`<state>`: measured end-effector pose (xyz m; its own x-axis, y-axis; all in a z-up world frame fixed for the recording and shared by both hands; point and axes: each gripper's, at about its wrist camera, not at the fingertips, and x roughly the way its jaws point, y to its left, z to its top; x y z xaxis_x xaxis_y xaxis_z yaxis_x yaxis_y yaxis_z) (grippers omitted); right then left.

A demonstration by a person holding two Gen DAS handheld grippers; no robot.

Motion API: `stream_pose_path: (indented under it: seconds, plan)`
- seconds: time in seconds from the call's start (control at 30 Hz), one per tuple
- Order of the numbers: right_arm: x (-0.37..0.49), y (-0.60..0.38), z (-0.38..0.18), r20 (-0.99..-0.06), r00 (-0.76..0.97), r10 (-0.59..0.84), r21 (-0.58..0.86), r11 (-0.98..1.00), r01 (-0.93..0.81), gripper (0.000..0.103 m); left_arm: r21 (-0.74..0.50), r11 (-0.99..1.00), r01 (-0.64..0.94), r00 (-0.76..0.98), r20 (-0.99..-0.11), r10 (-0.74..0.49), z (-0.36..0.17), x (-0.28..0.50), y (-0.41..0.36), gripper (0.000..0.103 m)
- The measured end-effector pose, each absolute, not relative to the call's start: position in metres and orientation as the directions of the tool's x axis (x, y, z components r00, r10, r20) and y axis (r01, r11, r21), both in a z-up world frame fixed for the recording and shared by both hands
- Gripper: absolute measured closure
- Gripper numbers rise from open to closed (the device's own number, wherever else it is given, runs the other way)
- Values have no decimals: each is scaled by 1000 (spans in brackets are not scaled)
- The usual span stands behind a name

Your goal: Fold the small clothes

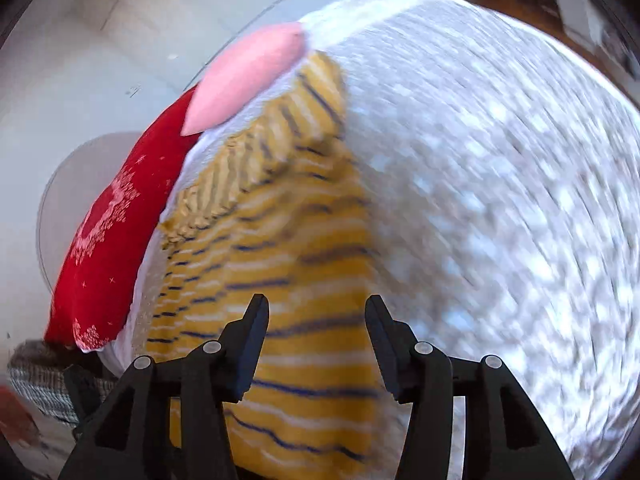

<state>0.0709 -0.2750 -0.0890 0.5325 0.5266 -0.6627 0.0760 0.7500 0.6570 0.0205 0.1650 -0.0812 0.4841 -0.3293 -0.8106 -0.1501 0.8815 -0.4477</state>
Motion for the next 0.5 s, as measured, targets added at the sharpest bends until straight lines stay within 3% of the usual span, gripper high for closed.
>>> stream_pose_path:
  seconds: [0.1,0.33,0.5]
  plan:
    - [56,-277,-108,-631,506,588,714,696,80,46,-426,896,-124,496,-809,-316,-82,18,155,35]
    - [31,-260,-128,-477,470,742,848,529,26,46,-452,885,-109,453,-815,-361,-93,12,139,34]
    - [15,-245,-144,-393,436,810,906,422,33,46,-485,864,-133,427,-815,-391,-108,3,135,44]
